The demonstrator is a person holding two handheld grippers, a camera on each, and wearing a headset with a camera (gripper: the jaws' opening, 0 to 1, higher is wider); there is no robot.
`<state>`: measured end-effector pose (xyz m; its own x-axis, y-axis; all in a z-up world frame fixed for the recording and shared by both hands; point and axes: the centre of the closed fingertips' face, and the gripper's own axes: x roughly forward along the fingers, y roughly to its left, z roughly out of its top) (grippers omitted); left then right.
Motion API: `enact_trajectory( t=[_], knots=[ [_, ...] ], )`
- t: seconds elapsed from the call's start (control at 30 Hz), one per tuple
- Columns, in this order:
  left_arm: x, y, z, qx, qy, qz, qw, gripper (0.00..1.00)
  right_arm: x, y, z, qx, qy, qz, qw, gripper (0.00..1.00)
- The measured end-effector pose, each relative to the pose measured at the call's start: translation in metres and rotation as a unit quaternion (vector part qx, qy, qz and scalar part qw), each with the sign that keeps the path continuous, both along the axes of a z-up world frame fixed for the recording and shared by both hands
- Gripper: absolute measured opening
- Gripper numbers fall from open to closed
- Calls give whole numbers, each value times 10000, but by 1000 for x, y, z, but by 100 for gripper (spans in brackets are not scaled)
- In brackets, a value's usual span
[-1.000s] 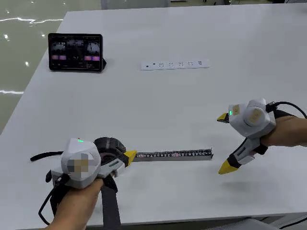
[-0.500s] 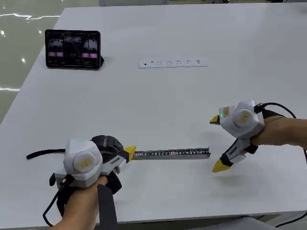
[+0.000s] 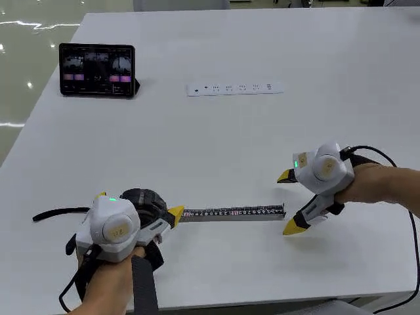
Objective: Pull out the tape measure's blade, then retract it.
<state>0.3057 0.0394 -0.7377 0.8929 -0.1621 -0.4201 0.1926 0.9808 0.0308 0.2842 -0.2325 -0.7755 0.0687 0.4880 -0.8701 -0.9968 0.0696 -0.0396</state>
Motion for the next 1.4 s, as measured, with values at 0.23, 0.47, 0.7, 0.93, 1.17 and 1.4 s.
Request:
enact_trajectory(
  t=[0.23, 0.47, 0.7, 0.93, 1.17, 1.4],
  knots=[
    [1, 0, -1, -2, 13, -3, 10000, 99, -5, 1, -2, 7, 173, 103, 9998, 46],
    [1, 5, -1, -44, 31, 90, 9999, 99, -6, 1, -4, -37, 232, 147, 9996, 34],
    [2, 10, -2, -103, 53, 203, 9997, 99, -9, -1, -6, -106, 221, 226, 9994, 24],
    [2, 9, -3, -89, 55, 202, 9997, 99, -7, 3, -6, -125, 189, 179, 9996, 14],
    [2, 10, -5, -173, 85, 260, 9995, 99, -8, 2, -7, -195, 237, 111, 9995, 12],
    [4, 7, -6, -326, 67, 303, 9990, 98, -7, 3, -8, -345, 326, -64, 9989, 11]
  ],
)
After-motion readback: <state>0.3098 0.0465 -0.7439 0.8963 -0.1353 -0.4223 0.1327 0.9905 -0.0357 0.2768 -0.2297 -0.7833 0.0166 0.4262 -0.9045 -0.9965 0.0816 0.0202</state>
